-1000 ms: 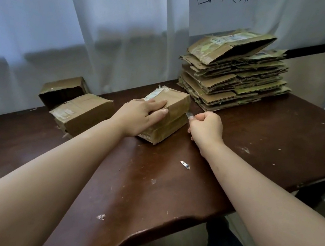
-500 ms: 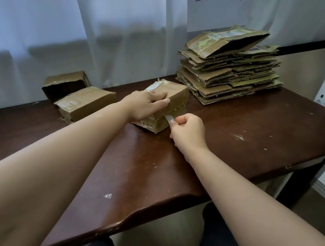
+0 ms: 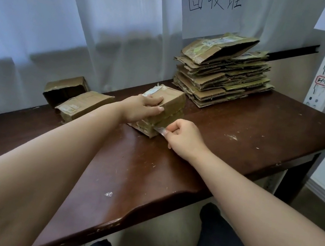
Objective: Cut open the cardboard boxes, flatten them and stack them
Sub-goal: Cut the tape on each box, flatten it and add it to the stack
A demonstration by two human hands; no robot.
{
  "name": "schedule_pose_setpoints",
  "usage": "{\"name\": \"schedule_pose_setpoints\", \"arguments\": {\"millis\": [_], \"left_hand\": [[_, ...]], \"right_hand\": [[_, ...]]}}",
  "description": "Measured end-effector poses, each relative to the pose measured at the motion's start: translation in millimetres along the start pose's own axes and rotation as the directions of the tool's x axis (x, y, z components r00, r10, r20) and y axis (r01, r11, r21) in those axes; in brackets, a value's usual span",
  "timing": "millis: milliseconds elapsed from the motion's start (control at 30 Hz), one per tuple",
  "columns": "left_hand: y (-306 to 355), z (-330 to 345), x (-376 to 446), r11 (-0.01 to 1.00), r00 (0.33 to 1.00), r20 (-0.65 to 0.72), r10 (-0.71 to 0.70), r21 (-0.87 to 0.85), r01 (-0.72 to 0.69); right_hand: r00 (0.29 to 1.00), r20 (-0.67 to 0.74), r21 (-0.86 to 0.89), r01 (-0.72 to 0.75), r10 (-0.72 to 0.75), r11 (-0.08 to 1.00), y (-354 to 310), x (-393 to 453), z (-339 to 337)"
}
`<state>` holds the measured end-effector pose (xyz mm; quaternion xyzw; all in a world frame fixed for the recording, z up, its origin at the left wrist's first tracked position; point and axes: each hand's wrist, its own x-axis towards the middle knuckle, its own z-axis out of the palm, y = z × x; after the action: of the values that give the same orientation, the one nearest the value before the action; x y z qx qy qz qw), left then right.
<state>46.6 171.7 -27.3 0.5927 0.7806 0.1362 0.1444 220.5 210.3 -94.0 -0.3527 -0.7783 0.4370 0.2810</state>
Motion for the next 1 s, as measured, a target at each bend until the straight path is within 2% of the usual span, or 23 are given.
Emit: {"name": "schedule_pose_setpoints", "arguments": {"millis": [133,267,400,533,1000], "left_hand": [[-1,-12,-10,0.986,0.997,0.064,0.039,-0.164,-0.028],[-2,-11,-13,0.981,1.0,-0.002,0.019,-0.195,-0.019],[-8,-3,-13,0.988,0.99,-0.082,0.118,-0.094,-0.126],[-18,0,-11,0.98,0.982,-0.101,0.157,-0.109,-0.167],[-22,10,-10,0.97,0.96,-0.198,0.2,-0.098,-0.222]], "right_hand": [[0.994,-0.095,-0.172,-0.076,0.061,0.982,17,8,-36],[0.98,-0.2,-0.255,-0.069,0.017,0.965,31,10,-61],[0.99,-0.133,-0.271,0.008,-0.046,0.963,32,14,-61],[0.991,-0.08,-0.253,0.081,-0.105,0.964,33,21,-58],[0.993,-0.021,-0.47,0.09,-0.113,0.878,31,29,-52]]}}
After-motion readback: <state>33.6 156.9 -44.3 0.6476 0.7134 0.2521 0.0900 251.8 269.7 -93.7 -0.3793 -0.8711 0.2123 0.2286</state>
